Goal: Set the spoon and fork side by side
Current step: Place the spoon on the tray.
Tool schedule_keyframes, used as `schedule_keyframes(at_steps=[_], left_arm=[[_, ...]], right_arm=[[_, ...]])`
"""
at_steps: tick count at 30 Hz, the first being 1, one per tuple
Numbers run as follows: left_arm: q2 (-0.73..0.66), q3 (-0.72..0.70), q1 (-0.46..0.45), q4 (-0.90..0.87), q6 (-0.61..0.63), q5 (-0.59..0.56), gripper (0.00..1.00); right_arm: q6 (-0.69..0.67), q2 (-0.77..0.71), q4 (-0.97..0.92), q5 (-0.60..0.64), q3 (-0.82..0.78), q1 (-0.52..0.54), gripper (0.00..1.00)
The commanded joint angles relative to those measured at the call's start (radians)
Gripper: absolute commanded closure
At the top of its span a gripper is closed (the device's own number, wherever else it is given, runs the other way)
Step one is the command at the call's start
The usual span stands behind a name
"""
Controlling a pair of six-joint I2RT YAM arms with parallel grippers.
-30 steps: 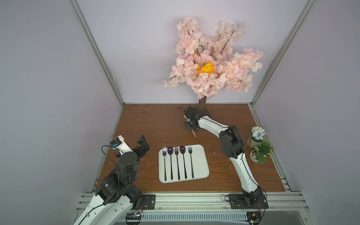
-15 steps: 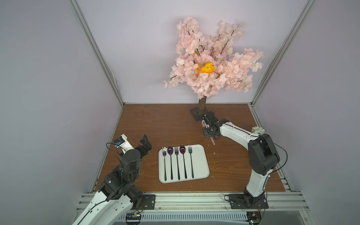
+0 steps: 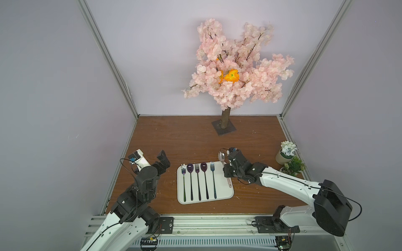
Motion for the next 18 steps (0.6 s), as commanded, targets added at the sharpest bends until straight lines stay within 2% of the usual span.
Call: schedule_keyframes(at_steps=[1, 12, 18], left_arm=[[-0.009, -0.017, 0.008, 0.014, 0.02, 0.001, 0.01], [-0.004, -0.021, 0.008, 0.015, 0.015, 0.012, 0.01], [-0.004, -0.021, 0.008, 0.013, 0.015, 0.014, 0.01]], right_arm=[[0.15, 0.01, 0.132, -0.029, -0.063, 0.024, 0.96], [0.232, 0.039, 0.216, -0.026, -0.128, 0.062, 0.96], [0.212, 0.091, 0.237, -0.022, -0.117, 0.062, 0.96]])
